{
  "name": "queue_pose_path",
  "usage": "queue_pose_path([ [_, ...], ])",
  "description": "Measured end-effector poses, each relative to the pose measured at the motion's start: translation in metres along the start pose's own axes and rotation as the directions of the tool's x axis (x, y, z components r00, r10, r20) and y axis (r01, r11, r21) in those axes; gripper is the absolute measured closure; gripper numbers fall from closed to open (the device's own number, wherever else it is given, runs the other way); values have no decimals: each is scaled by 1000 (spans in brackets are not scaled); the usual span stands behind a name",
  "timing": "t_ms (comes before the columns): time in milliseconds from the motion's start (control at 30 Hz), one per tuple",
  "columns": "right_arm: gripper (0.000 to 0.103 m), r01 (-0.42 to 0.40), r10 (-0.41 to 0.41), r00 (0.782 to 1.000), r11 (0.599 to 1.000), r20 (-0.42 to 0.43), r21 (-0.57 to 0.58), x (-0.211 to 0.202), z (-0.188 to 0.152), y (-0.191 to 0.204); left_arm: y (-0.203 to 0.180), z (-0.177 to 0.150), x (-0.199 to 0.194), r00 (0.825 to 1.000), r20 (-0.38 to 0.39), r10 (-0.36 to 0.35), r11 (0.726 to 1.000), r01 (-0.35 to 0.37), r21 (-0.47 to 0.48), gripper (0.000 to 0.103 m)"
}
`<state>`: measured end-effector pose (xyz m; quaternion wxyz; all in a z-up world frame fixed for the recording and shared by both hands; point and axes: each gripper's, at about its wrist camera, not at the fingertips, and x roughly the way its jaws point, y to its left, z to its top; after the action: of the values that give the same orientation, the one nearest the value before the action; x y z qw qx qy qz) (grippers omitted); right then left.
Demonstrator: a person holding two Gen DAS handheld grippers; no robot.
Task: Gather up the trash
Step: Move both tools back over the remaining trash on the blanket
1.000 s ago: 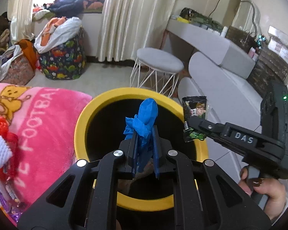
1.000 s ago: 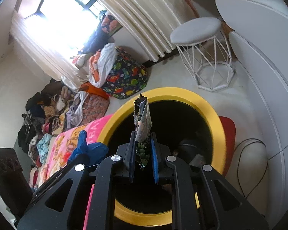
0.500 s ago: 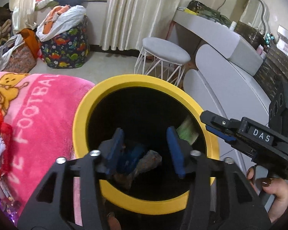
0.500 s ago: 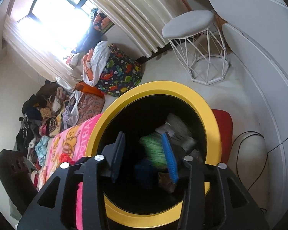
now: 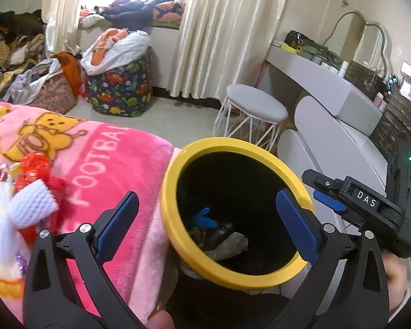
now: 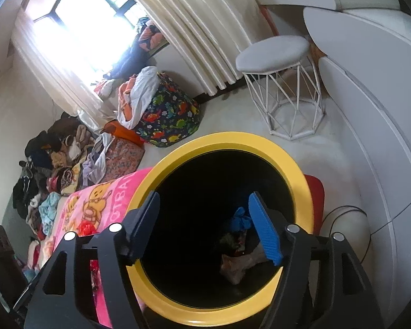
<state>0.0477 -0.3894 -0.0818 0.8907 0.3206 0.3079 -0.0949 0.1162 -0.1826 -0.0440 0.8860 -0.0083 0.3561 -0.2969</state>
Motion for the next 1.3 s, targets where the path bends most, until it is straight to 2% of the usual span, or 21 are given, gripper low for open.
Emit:
queue_pose_path([
  [400,23,-5,8,999,997,33,-76,-3,-5,27,20,-1,-28,995,73,61,998,-61,3,11],
  [533,23,-9,12,999,996,30,-94,-3,-6,33,28,1,-35,994,93,52,998,-48,-52,11],
  [833,23,-24,30,998,994,50,-105,-10,-8,47,37,-2,-55,989,127,81,997,-80,-16,11],
  [1300,21,-61,68,997,979,30,-192,-7,-20,84,71,-10,-80,971,181,155,987,-146,-62,11],
])
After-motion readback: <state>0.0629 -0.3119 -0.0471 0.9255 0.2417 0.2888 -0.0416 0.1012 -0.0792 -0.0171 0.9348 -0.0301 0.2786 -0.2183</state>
